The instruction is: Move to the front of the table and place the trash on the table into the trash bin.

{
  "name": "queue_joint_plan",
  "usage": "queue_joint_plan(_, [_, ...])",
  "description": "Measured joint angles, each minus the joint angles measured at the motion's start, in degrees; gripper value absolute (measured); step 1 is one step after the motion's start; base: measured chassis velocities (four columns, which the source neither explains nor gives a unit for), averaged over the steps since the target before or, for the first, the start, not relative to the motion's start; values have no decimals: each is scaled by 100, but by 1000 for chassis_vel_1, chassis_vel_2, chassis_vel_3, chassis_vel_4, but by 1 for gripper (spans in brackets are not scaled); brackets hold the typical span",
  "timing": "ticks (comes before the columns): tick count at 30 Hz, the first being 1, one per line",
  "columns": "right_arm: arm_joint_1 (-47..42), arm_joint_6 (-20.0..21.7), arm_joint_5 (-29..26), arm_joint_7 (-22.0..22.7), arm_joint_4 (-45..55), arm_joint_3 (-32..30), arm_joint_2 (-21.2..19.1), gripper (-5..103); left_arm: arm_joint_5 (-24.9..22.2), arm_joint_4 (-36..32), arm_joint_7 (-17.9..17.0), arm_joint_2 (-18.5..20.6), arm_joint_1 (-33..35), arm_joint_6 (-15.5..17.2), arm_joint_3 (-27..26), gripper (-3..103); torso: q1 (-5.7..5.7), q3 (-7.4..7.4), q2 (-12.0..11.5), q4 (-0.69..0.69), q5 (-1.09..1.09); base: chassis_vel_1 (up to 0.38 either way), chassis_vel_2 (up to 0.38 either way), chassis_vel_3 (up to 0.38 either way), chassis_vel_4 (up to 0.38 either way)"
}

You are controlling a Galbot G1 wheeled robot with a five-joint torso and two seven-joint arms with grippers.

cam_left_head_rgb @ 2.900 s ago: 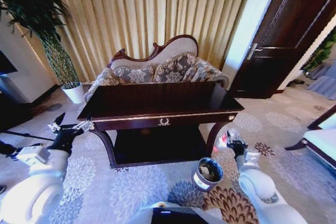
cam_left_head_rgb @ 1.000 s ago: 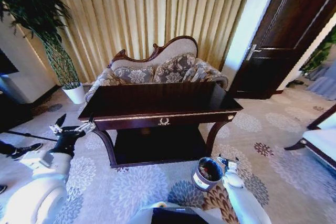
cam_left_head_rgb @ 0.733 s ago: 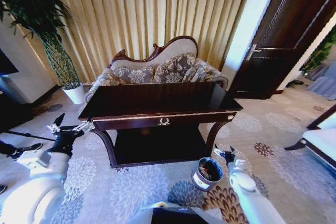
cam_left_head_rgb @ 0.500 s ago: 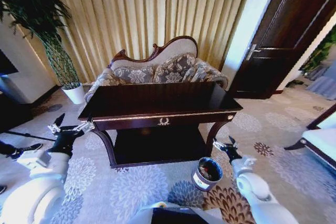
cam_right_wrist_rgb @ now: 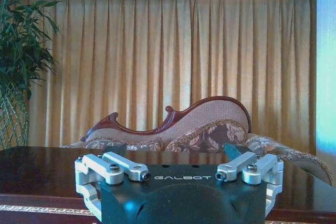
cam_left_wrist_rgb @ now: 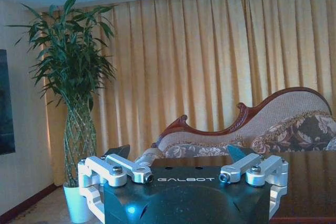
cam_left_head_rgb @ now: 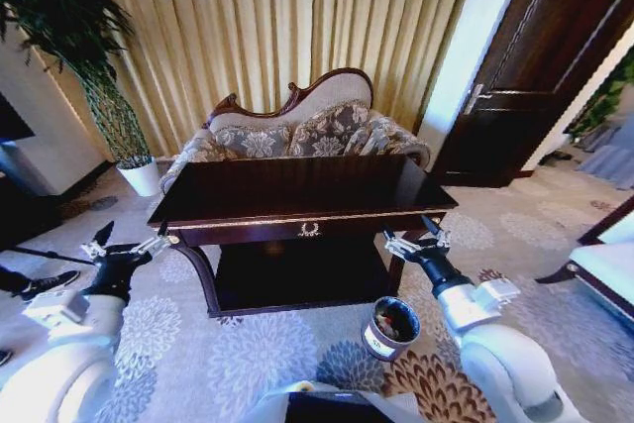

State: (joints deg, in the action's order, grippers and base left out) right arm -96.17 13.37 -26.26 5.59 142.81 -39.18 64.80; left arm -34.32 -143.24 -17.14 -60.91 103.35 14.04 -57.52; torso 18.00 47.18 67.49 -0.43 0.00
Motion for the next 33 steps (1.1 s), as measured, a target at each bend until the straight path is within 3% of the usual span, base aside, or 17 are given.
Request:
queue_joint_plan(14, [-34, -58, 77, 39, -40, 15, 43, 100, 11, 0, 7, 17, -7, -12, 3, 100, 0, 0, 0, 1, 0, 175, -182, -167, 172])
queue_joint_plan(33, [-31, -166, 64, 78, -160, 3, 44, 100, 44, -1, 53, 5, 2, -42, 17, 100, 0, 0, 0, -1, 1, 342, -337, -345, 330])
